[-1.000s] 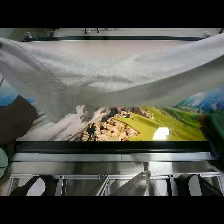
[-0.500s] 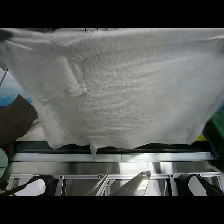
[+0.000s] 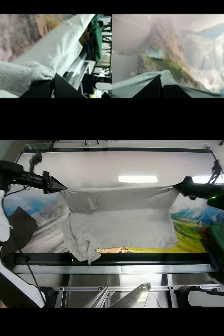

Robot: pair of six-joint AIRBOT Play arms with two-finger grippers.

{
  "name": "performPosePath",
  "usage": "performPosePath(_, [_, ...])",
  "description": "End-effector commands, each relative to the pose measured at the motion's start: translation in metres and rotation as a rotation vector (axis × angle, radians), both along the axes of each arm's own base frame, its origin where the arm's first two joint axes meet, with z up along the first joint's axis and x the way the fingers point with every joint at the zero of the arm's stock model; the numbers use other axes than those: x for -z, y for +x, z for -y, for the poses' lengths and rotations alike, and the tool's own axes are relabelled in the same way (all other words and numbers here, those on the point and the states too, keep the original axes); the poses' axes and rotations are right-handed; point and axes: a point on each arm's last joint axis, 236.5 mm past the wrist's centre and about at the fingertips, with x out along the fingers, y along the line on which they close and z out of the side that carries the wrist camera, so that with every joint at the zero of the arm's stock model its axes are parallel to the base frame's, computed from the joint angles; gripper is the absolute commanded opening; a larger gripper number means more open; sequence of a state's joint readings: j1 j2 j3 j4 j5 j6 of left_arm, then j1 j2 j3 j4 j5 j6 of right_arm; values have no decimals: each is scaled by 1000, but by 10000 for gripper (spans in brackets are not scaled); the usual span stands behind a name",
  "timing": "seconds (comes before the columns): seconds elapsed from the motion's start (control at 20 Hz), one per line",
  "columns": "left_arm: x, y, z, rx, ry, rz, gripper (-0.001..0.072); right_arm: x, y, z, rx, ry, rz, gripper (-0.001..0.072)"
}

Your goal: Fold the shirts.

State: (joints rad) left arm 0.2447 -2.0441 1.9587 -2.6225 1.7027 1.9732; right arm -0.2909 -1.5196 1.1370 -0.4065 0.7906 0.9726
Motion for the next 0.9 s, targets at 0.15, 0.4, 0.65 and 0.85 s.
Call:
performPosePath(0.15, [81, 34, -7, -107, 6, -106, 7, 72, 16, 4, 30, 19, -58, 12])
performPosePath(0.4, [90, 1, 2, -32, 3, -253, 5, 78, 6, 2, -32, -11, -70, 12])
performPosePath(0.65, [114, -30, -5, 11, 178, -419, 6, 95, -35, 4, -119, 32, -232, 12])
performPosePath(0.85, [85, -37, -6, 12, 190, -426, 7, 98, -63, 15, -171, 75, -312, 13])
